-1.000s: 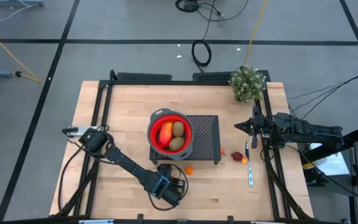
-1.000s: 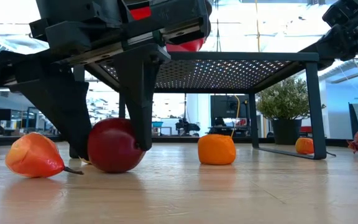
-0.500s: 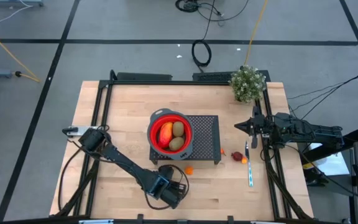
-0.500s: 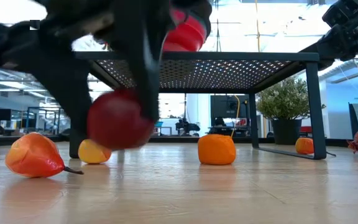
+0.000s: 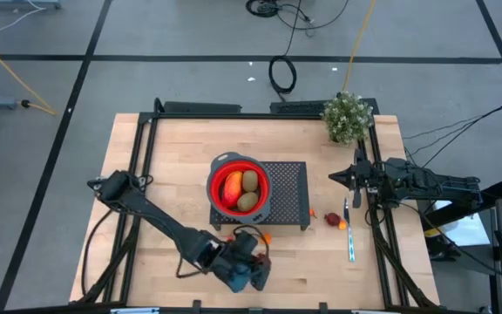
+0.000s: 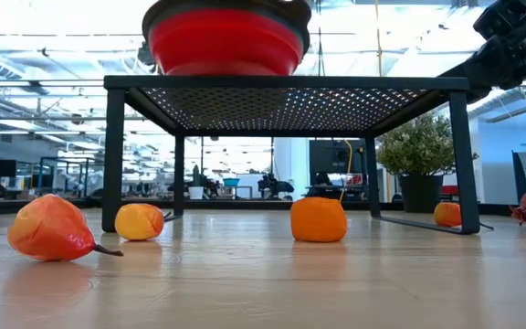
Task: Pick & Place Fruit
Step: Put the pomegranate into the red colander on the shelf
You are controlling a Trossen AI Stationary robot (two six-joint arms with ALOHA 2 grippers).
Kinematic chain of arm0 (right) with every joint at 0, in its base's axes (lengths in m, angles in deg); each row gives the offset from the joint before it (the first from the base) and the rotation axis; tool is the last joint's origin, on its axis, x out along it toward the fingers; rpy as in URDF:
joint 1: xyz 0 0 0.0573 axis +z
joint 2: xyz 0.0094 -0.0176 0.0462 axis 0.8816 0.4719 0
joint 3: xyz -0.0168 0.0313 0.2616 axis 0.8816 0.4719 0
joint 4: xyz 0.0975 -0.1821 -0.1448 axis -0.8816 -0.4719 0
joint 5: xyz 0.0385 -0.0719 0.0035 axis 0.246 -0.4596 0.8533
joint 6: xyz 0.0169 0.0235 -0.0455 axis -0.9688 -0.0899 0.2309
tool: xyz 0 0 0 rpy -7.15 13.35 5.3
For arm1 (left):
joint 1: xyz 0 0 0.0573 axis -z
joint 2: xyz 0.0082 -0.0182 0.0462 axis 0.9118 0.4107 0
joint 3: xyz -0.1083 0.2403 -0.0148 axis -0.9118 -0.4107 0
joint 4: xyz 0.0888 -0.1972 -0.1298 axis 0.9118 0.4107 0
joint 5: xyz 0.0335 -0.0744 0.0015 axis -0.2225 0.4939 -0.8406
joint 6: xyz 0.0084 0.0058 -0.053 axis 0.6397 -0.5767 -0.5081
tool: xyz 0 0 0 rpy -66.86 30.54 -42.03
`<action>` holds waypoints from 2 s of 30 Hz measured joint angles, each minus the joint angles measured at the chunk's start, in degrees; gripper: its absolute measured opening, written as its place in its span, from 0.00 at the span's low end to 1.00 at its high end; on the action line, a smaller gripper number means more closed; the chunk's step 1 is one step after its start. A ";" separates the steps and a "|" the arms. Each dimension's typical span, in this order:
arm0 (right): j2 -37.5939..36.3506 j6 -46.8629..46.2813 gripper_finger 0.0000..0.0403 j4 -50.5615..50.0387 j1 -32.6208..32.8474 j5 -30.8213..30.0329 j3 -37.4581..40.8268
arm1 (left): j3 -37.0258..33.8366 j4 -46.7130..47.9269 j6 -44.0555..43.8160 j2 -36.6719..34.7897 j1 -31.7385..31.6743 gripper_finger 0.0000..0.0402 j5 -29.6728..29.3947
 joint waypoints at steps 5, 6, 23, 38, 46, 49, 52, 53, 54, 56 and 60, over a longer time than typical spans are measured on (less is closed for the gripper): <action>0.01 0.00 0.00 0.00 0.00 0.00 0.00 | 0.00 -13.00 13.07 -0.76 0.22 0.52 -1.14; 0.02 0.00 0.00 -0.01 -0.02 0.00 0.01 | 0.00 -15.49 15.50 -0.75 0.22 0.52 -1.12; 0.02 0.00 0.00 0.00 -0.02 -0.01 0.00 | 0.03 -49.64 45.67 -0.70 1.28 0.52 -0.49; 0.01 0.00 0.00 0.01 -0.01 -0.01 0.00 | 0.04 -59.87 59.42 -0.70 2.54 0.52 -0.40; 0.00 0.00 0.00 0.00 0.00 0.00 0.01 | 0.04 -59.98 46.66 -0.69 1.87 0.52 -11.59; 0.01 0.00 0.00 0.00 -0.02 0.00 0.01 | 0.04 -60.00 39.07 -0.71 1.17 0.52 -15.98; 0.02 0.01 0.00 0.00 0.00 -0.01 0.00 | 0.04 -60.35 32.27 -0.69 0.52 0.52 -18.59; 0.02 0.00 0.00 0.00 -0.01 -0.02 0.01 | 0.04 -60.72 30.20 -0.70 0.35 0.52 -19.37; 0.01 0.01 0.00 0.00 0.00 0.00 0.00 | 0.04 -61.01 28.34 -0.69 0.17 0.52 -20.11; 0.02 0.00 0.00 0.00 -0.01 -0.01 0.01 | 0.04 -61.40 25.09 -0.70 -0.29 0.52 -20.73; 0.02 0.00 0.00 0.00 0.00 -0.02 0.01 | 0.04 -63.70 20.93 -0.69 -0.94 0.52 -22.06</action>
